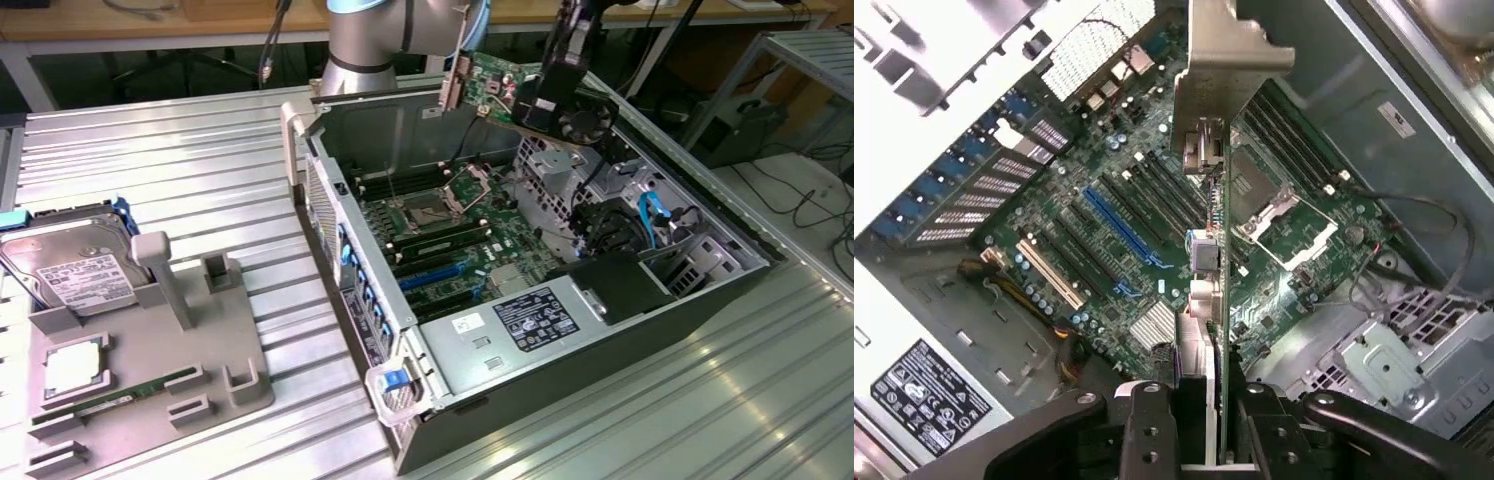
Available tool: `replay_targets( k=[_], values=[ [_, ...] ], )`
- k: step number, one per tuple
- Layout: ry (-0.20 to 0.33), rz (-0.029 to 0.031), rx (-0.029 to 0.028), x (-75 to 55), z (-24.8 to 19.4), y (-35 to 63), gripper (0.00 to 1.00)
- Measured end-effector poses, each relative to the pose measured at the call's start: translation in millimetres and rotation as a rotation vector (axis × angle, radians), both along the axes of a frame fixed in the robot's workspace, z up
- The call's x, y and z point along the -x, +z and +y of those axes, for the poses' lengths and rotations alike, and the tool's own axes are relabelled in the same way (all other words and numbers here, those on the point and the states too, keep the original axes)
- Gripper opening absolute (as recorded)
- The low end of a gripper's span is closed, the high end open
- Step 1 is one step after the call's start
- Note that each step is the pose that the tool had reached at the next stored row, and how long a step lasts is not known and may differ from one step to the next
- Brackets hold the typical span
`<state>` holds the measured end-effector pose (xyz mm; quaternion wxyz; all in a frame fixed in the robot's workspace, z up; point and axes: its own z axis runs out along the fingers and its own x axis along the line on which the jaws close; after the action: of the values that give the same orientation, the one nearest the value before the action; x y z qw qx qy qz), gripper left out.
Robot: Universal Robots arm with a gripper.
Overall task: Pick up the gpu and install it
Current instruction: 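Insert the gpu into the slot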
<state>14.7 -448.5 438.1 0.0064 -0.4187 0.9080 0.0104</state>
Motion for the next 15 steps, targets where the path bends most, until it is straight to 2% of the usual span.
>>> replay_targets(
  k=[5,7,15],
  values=[
    [0.114,0.0000,-0.0001,0.0,0.0,0.0,0.28],
    [0.180,0.0000,0.0000,0.0,0.0,0.0,0.28],
    [0.345,0.0000,-0.0001,0.0,0.0,-0.1,0.28]
  ],
)
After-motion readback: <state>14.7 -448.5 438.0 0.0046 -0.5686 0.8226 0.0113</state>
